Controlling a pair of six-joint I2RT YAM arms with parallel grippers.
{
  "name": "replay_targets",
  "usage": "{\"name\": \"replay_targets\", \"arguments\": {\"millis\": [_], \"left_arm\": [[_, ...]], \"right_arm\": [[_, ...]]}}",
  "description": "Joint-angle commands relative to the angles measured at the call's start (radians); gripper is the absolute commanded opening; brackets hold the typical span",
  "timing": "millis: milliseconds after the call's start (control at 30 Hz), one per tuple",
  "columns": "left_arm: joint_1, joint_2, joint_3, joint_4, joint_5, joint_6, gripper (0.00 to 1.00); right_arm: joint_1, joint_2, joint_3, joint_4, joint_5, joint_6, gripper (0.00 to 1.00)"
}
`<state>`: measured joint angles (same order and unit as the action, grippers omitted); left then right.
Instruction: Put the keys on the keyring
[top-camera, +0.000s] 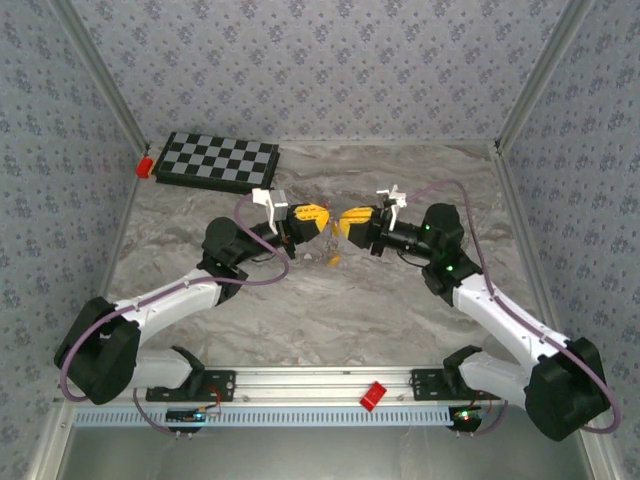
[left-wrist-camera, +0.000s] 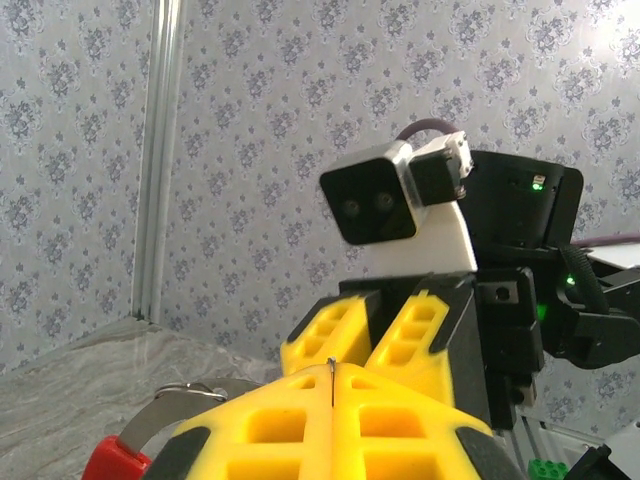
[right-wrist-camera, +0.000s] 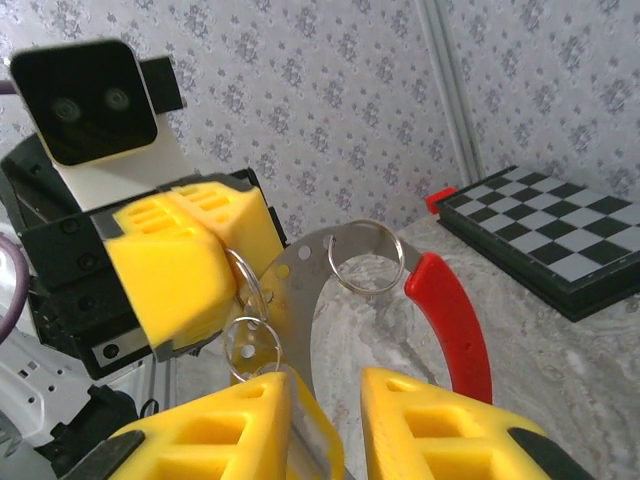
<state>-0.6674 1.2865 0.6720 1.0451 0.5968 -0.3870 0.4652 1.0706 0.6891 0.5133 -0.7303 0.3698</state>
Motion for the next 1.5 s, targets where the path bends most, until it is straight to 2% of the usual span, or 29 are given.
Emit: {"name": "replay_targets", "arguments": {"millis": [0, 167, 233, 400, 633, 1067, 1300, 1467], "left_arm": [[0.001, -0.015, 0.009, 0.065, -0.011, -0.010, 0.00], [0.001, -0.012, 0.006, 0.070, -0.011, -0.013, 0.00], [0.001, -0.013, 0.007, 0.071, -0.009, -0.016, 0.00], [0.001, -0.016, 0.008, 0.067, -0.012, -0.012, 0.00], [0.001, -0.025, 0.006, 0.060, -0.023, -0.007, 0.00], [0.001, -0.024, 0.006, 0.096, -0.022, -0.030, 0.00], [0.001, -0.021, 0.003, 0.108, -0.023, -0.039, 0.00], [0.001, -0.021, 0.001, 0.103, -0.023, -0.039, 0.00]], "right_arm": [[-0.024, -0.034, -0.009, 0.053, -0.032, 0.024, 0.29], [-0.037, -0.018, -0.011, 0.175, -0.092, 0.108, 0.32], [-0.036, 0.009, 0.003, 0.230, -0.140, 0.149, 0.29], [-0.019, 0.076, 0.038, 0.276, -0.214, 0.196, 0.28], [0.004, 0.094, 0.023, 0.257, -0.218, 0.168, 0.27], [0.022, 0.101, 0.017, 0.139, -0.189, 0.089, 0.17], [0.021, 0.094, 0.015, 0.113, -0.180, 0.070, 0.18], [-0.001, 0.043, 0.015, 0.080, -0.138, 0.046, 0.26]]}}
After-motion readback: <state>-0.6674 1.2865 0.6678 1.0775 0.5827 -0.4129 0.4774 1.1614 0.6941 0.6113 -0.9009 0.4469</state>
